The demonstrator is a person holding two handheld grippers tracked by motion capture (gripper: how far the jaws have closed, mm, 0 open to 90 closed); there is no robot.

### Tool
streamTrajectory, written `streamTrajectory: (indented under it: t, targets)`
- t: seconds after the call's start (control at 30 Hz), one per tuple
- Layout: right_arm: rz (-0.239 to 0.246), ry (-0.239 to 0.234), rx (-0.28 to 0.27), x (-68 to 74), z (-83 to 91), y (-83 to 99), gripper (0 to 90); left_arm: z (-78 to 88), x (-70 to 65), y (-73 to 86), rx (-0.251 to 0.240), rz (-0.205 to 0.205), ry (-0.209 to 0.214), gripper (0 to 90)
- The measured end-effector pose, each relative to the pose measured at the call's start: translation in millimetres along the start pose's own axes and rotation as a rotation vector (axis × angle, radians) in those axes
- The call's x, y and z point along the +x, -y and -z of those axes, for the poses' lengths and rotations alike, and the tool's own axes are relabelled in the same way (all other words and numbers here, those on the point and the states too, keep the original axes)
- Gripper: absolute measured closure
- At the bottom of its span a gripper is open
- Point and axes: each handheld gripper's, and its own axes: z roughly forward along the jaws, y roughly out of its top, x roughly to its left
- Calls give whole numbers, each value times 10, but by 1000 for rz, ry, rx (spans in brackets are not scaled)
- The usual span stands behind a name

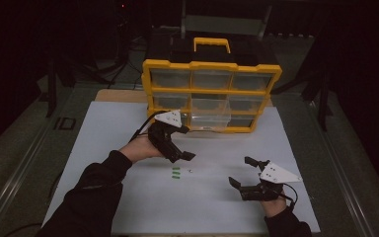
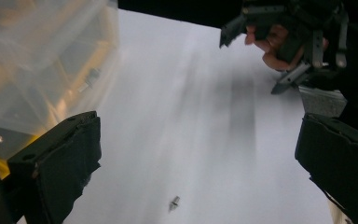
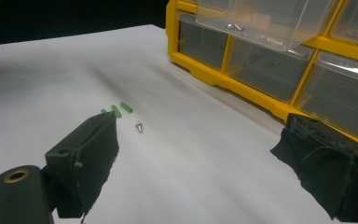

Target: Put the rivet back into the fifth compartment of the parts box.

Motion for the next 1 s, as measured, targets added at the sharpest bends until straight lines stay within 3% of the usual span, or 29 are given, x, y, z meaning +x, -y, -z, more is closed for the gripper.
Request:
streamTrajectory:
  t: [0.43, 0.67, 0.8, 1.0]
  targets:
    - [3, 0, -1, 1, 2, -3, 112, -234, -71, 276, 13, -3, 58, 13]
    - [4, 0, 0, 1, -1, -1, 113, -406, -85, 377, 46, -27, 70, 34]
    - [2, 0, 1, 0, 0, 1, 113, -487, -60, 433, 66, -29, 79, 74]
    - [3, 1, 2, -2, -1, 3, 113, -599, -16, 531, 93, -36, 89, 214]
